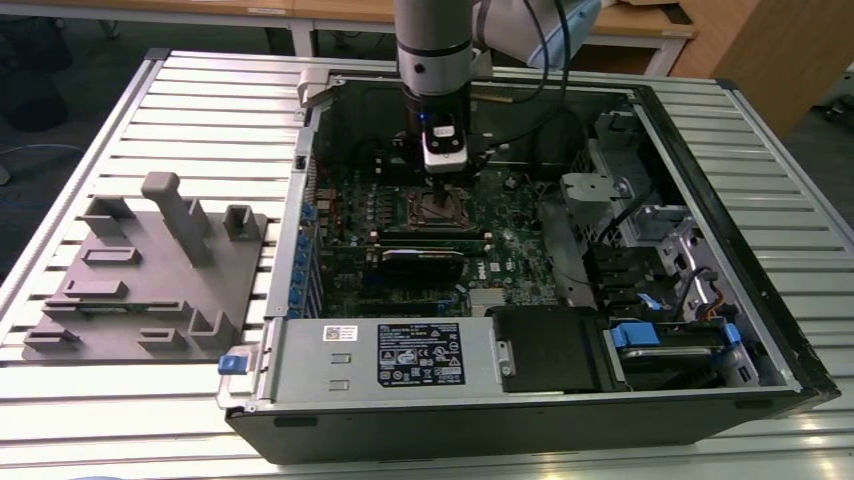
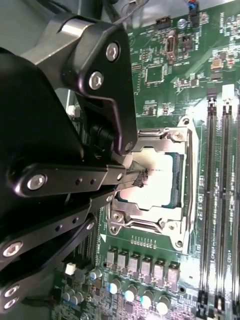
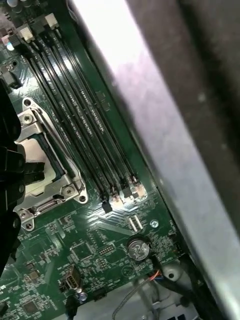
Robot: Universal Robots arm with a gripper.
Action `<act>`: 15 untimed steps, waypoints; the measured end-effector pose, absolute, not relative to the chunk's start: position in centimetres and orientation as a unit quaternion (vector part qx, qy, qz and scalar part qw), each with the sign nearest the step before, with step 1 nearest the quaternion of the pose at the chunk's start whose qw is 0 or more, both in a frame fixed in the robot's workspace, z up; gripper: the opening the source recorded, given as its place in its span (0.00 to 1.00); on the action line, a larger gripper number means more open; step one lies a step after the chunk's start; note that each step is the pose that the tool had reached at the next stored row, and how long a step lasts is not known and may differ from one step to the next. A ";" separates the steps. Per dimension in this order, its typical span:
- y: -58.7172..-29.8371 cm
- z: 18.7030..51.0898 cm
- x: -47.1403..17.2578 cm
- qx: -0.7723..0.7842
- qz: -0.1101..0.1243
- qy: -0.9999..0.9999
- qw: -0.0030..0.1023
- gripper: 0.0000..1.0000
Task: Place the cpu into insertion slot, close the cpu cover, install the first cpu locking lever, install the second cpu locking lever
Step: 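Install the first cpu locking lever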
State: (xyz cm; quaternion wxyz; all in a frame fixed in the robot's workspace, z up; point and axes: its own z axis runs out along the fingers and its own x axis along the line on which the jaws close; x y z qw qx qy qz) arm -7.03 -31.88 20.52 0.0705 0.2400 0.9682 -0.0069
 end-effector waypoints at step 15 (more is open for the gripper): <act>-31.9 20.4 -7.0 0.170 -0.013 0.983 0.069 0.11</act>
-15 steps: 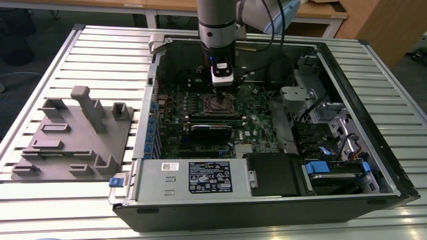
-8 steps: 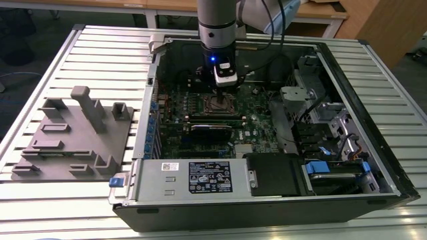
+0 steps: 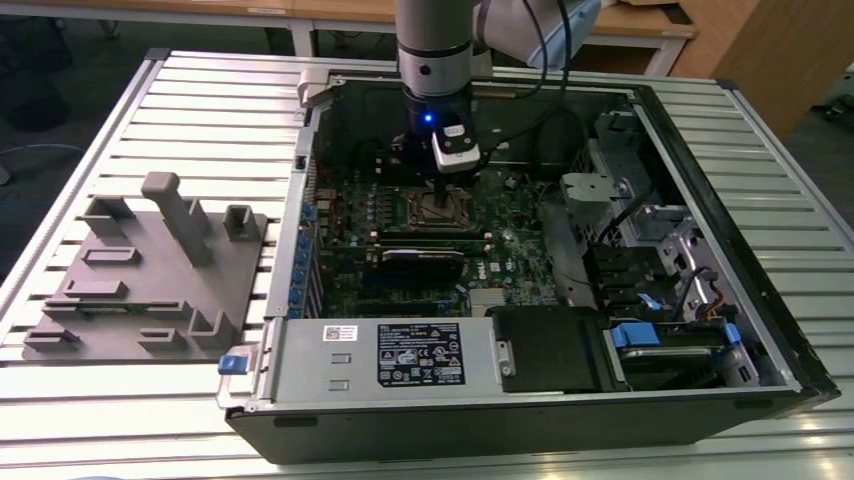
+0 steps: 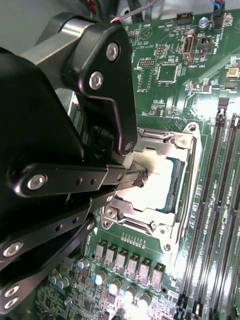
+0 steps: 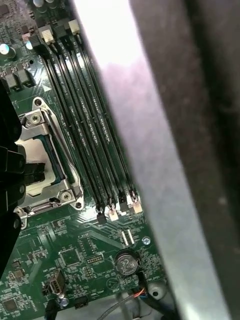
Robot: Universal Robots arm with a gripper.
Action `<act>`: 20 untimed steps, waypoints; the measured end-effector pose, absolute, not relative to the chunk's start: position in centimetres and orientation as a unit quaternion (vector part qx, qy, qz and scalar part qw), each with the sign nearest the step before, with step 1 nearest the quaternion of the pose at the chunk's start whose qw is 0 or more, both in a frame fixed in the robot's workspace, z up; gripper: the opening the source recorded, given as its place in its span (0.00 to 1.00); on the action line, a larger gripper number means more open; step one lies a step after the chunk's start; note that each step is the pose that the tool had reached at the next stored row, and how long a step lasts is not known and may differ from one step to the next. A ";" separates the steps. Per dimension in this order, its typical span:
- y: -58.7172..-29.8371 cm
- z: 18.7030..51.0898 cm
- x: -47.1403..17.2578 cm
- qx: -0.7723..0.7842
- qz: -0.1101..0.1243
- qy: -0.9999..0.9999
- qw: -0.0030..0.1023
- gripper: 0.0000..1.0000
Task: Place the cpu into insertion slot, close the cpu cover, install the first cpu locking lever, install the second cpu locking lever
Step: 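Install the first cpu locking lever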
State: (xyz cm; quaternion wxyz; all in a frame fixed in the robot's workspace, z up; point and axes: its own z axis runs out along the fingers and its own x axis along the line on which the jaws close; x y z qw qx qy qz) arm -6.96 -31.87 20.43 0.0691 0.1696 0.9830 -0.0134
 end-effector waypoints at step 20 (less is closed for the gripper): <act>-31.9 20.3 -6.8 0.136 -0.017 0.990 0.041 0.11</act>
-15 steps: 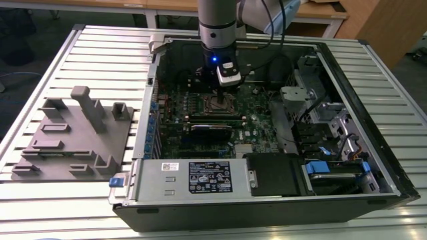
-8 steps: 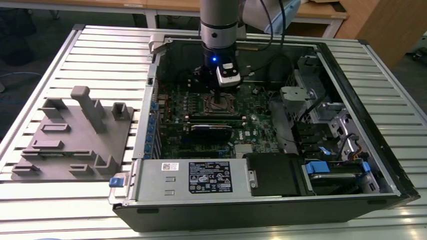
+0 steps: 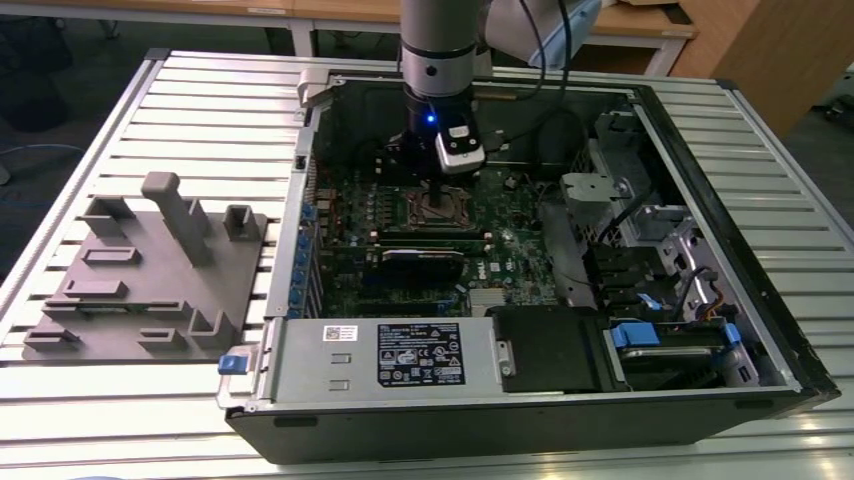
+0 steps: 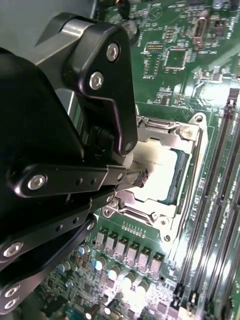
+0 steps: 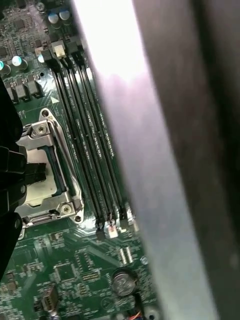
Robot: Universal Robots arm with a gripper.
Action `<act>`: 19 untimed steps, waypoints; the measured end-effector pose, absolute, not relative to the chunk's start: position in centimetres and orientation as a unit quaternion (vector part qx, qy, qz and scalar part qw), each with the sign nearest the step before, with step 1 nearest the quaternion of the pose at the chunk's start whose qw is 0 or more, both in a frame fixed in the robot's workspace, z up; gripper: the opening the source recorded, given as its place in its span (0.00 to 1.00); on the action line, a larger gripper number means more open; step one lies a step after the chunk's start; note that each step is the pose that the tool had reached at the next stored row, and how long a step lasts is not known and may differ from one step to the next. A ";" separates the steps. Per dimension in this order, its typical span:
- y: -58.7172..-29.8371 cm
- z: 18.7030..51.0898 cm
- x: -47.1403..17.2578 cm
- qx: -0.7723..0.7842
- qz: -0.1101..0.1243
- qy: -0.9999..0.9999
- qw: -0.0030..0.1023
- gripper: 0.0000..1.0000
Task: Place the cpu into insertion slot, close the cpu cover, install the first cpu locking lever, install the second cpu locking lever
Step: 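Install the first cpu locking lever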
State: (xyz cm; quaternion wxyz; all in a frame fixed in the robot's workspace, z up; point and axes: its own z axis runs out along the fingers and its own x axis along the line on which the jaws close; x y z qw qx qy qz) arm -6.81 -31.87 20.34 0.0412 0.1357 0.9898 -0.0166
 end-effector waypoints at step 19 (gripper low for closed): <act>-31.9 21.4 -6.8 0.056 -0.017 0.997 0.043 0.11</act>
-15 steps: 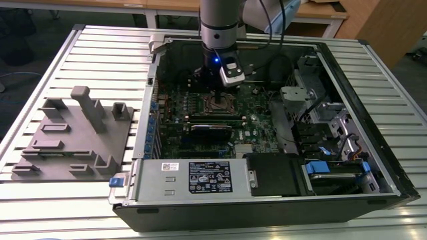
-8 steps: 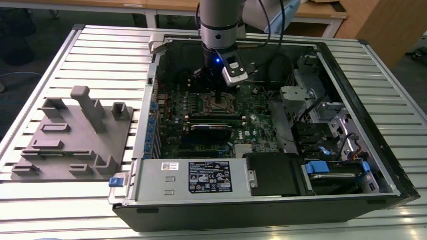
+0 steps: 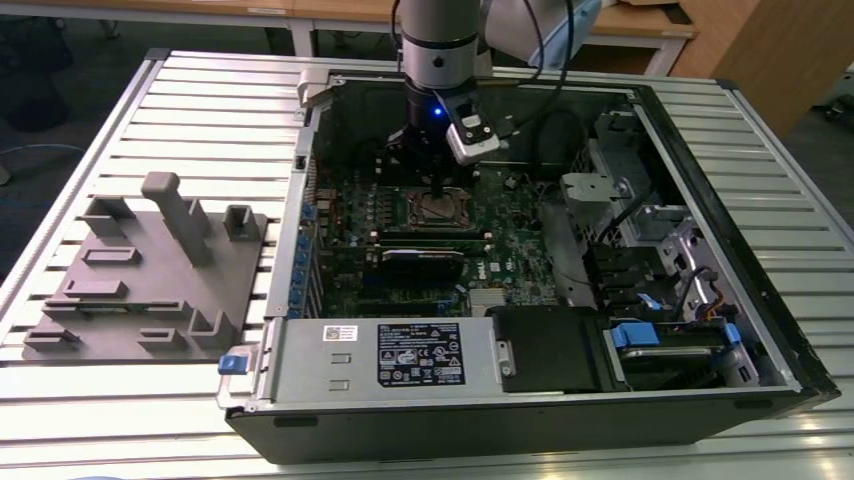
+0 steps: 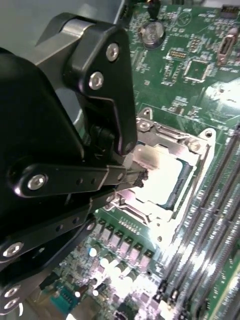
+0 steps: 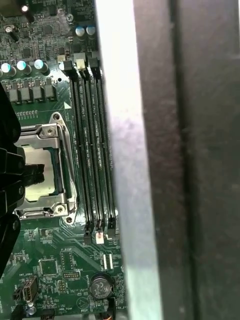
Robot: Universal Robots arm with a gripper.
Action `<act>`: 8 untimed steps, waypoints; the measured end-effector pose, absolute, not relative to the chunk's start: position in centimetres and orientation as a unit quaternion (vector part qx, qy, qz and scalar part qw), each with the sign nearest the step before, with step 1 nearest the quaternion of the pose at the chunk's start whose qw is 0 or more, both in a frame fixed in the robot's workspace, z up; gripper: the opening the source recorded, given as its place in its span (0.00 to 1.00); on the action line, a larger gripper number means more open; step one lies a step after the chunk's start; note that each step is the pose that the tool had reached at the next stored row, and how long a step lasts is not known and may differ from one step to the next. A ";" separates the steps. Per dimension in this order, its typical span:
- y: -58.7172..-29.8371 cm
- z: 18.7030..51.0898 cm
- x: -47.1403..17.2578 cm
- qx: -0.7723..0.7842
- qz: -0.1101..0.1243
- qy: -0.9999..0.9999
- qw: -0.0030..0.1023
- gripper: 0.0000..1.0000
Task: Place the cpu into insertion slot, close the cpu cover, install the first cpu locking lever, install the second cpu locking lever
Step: 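Install the first cpu locking lever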
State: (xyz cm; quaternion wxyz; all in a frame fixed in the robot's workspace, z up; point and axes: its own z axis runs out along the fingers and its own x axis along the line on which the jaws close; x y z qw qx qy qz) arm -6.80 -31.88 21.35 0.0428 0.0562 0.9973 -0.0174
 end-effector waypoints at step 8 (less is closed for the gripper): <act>-32.4 21.4 -6.8 0.056 -0.018 0.997 0.043 0.11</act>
